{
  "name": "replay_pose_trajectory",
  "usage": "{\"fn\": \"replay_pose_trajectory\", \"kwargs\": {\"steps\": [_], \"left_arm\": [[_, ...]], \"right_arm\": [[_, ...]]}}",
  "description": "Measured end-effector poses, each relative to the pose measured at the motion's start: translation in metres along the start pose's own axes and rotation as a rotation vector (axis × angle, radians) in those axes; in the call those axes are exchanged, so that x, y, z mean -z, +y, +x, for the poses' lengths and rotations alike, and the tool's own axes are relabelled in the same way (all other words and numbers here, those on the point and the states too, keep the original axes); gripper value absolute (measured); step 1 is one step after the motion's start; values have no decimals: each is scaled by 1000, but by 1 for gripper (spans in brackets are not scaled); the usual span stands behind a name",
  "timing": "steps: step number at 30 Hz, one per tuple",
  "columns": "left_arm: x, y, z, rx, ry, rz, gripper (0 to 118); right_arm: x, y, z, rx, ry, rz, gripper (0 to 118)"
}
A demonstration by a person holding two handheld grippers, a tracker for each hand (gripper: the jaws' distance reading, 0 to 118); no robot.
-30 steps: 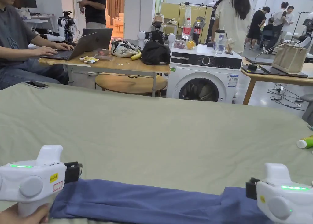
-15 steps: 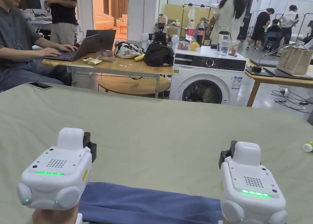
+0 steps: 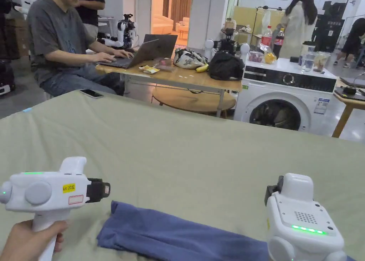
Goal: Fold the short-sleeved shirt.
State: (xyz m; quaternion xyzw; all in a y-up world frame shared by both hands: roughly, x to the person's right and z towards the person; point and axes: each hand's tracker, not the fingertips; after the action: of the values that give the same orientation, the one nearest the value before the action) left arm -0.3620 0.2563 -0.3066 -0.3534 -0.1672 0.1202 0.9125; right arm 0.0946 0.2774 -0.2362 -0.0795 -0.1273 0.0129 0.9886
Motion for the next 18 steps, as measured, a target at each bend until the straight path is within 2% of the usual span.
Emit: {"fn": "replay_pose_trajectory", "kwargs": {"steps": [2, 3, 4, 5, 7, 11, 12, 15, 18], "left_arm": [[7, -2, -25, -69, -64, -71, 59], [10, -3, -34, -113, -86, -102, 59], [16, -5, -46, -160, -136, -141, 77], [21, -8, -57, -199, -193, -165, 85], [33, -15, -74, -283, -252, -206, 85], [60, -29, -93, -388, -229, -351, 85], [65, -35, -93, -423, -280, -381, 85], [75, -37, -94, -456, -385, -276, 85], [99, -42, -87, -529, -473, -335, 85]], "right_arm": [[2, -3, -9, -4, 23, -9, 0], [4, -4, -13, -10, 30, -15, 0], [5, -6, -17, -13, 41, -22, 0], [5, -8, -19, -15, 53, -28, 0], [5, -12, -24, -31, 66, -43, 0], [5, -18, -25, -41, 74, -60, 0], [6, -20, -24, -38, 74, -64, 0], [8, -24, -22, -33, 70, -83, 0], [10, -28, -20, -33, 65, -98, 0]]}}
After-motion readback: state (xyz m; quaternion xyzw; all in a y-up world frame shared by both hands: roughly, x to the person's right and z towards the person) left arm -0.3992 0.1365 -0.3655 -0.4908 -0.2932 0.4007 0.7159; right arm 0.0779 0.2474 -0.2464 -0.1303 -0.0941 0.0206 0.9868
